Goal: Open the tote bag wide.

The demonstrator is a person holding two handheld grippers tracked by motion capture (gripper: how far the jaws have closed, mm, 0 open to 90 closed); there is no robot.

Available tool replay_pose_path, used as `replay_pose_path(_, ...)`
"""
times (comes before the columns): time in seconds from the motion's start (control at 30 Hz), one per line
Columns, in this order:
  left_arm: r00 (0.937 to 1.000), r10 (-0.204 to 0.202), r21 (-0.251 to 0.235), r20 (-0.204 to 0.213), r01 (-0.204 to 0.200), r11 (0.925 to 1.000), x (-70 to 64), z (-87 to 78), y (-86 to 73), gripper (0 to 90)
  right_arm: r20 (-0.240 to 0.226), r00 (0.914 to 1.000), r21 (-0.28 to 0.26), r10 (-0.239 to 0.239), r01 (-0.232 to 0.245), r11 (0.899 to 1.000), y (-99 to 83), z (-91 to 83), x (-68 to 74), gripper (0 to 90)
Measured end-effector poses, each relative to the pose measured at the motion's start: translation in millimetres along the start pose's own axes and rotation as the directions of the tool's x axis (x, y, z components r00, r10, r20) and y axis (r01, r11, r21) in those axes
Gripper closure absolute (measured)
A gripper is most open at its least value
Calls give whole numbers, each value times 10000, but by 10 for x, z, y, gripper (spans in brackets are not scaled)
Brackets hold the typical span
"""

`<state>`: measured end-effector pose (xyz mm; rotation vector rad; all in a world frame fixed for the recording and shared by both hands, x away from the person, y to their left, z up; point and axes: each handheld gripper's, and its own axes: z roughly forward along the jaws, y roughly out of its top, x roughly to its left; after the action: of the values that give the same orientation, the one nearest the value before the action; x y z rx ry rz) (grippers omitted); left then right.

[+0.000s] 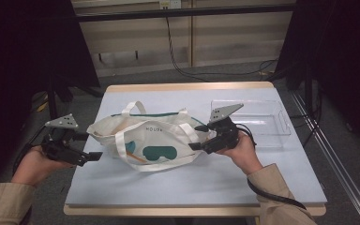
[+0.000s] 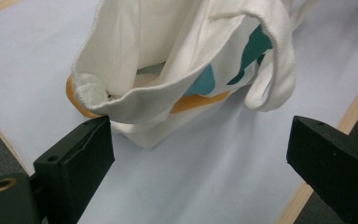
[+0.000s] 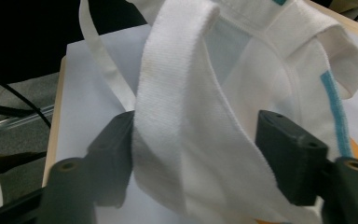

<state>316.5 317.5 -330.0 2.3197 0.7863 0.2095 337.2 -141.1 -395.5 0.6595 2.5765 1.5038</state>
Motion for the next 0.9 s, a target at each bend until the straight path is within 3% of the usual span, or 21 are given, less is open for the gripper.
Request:
replay_pose_path(0.07,10000,87,11,5,-87,10000,-7,-16,22,70,-65,10000,-20,-46,46,10000,-4,-2,1,361)
replay_pose_path(0.23,9996,275,-176,-21,-275,9995,-32,-62,98,68,-343,9988,136,-343,347,9993,-42,-14,29,576)
replay_pose_path(0.47,9997,252,-6,-72,-252,9997,-22,-56,219,59,-662,9951,575,-730,768,9954,-68,30,86,737)
replay_pose_path(0.6,9997,168,-58,-179,-169,9998,18,-60,266,67,-837,9922,768,-922,987,9922,-89,47,103,795)
replay_pose_path(0.9,9992,351,-76,-184,-352,9994,60,26,443,97,-993,9909,870,-904,992,9913,-134,70,107,804)
